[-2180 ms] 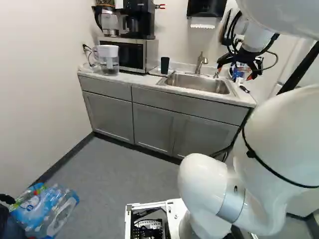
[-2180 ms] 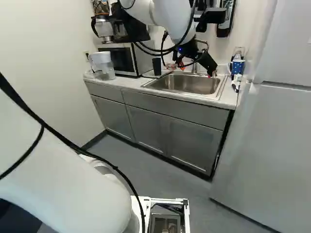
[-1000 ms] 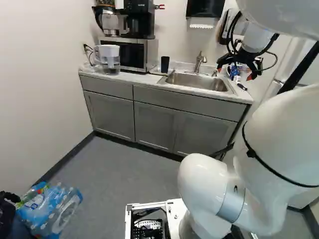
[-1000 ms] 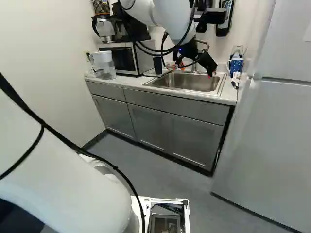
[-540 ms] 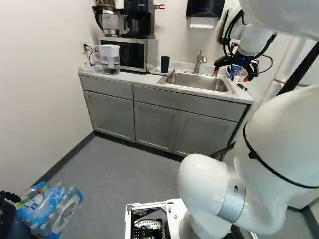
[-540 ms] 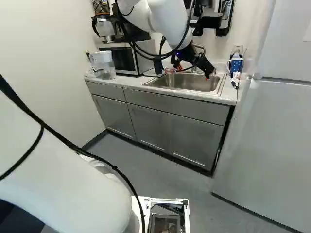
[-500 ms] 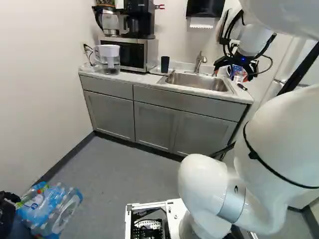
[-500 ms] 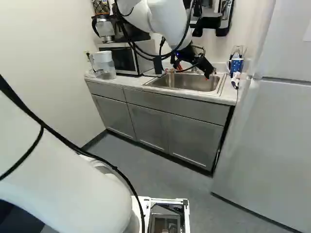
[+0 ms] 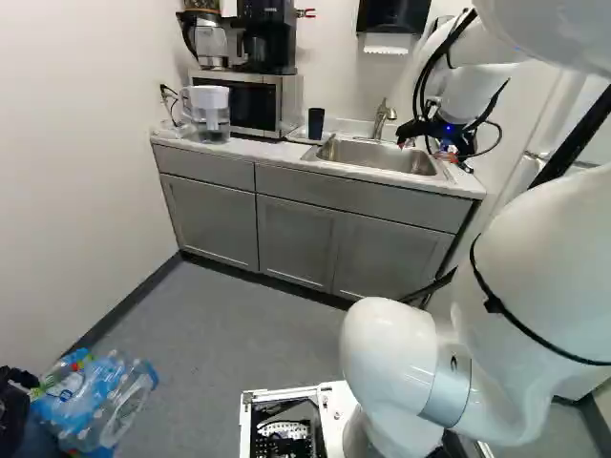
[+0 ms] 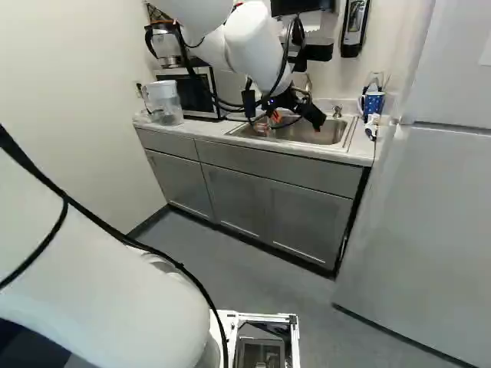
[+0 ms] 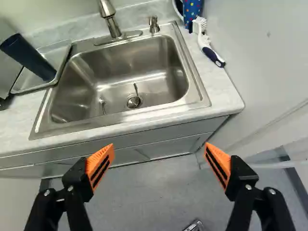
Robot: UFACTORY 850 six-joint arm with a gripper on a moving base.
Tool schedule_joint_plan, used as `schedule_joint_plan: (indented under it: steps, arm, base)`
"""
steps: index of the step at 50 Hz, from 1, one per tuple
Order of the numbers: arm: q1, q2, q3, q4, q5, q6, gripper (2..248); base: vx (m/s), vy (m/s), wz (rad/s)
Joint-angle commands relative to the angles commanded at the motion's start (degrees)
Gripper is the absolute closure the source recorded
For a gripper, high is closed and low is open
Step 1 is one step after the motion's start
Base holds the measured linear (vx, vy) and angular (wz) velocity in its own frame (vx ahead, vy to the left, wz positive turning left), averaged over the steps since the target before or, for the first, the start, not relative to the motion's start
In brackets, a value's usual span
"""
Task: Rinse the cup and place it in the tray
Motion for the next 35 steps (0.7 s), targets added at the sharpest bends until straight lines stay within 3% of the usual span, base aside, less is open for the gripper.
schedule_joint_plan:
  steps: [35]
  arm:
    - [8.0, 0.9, 12.6, -1.0, 18.0, -1.0, 3]
  base:
    - [0.0, 0.0, 0.0]
